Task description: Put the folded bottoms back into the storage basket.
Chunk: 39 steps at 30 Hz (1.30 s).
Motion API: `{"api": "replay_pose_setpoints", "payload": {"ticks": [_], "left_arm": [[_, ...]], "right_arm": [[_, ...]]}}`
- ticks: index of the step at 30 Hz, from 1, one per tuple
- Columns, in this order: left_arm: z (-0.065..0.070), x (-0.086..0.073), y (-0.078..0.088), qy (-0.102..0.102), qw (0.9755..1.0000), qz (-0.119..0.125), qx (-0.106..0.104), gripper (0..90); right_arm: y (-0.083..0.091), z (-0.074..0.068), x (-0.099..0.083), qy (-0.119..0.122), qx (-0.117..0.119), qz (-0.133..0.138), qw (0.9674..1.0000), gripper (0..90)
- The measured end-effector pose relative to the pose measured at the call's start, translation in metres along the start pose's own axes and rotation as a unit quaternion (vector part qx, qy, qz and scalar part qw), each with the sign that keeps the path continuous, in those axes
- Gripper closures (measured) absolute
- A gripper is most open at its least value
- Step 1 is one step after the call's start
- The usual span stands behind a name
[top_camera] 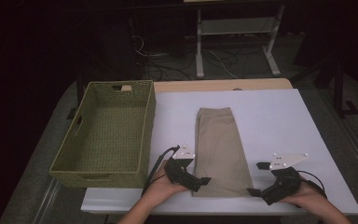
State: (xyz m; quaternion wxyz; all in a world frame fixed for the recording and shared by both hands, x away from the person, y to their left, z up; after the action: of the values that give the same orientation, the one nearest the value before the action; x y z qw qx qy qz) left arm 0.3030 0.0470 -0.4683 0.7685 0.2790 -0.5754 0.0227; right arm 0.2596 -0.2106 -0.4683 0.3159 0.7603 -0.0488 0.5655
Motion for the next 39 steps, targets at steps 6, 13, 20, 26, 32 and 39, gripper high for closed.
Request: {"api": "replay_pose_setpoints", "payload": {"ticks": [6, 13, 20, 26, 32, 39], "left_arm": [[-0.009, 0.001, -0.007, 0.004, 0.9999, -0.001, 0.014, 0.3], [-0.018, 0.006, -0.014, 0.010, 0.9994, 0.006, 0.033, 0.3], [-0.022, 0.012, -0.025, 0.008, 0.9989, 0.006, 0.045, 0.4], [-0.026, 0.016, -0.034, 0.000, 0.9987, -0.002, 0.050, 0.5], [-0.032, 0.021, -0.040, 0.007, 0.9984, 0.002, 0.056, 2.1], [-0.040, 0.028, -0.047, 0.008, 0.9979, 0.003, 0.064, 4.1]], "right_arm": [[0.000, 0.000, 0.000, 0.000, 0.000, 0.002, 1.0000, 0.0], [0.001, 0.000, 0.000, -0.002, 0.001, 0.003, 1.0000, 0.0], [0.000, -0.001, 0.001, -0.001, 0.002, 0.003, 1.0000, 0.0], [0.000, -0.002, 0.001, -0.001, 0.004, 0.005, 1.0000, 0.0], [0.001, -0.002, 0.001, -0.003, 0.006, 0.007, 1.0000, 0.0], [0.000, -0.003, 0.001, -0.004, 0.007, 0.007, 0.9999, 0.0]]}}
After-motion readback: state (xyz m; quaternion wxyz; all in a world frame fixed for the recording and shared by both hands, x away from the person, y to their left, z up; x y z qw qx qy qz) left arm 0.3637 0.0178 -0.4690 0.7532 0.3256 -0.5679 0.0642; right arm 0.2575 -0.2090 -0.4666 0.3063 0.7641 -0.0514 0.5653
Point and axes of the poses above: each handheld gripper's, and its own axes: y roughly backward along the jaws, x roughly out of its top, z roughly to its right, the point moved 5 cm from there along -y, roughly forward along the jaws, and after that the axes turned 14 degrees about z, right-handed, at the moved point
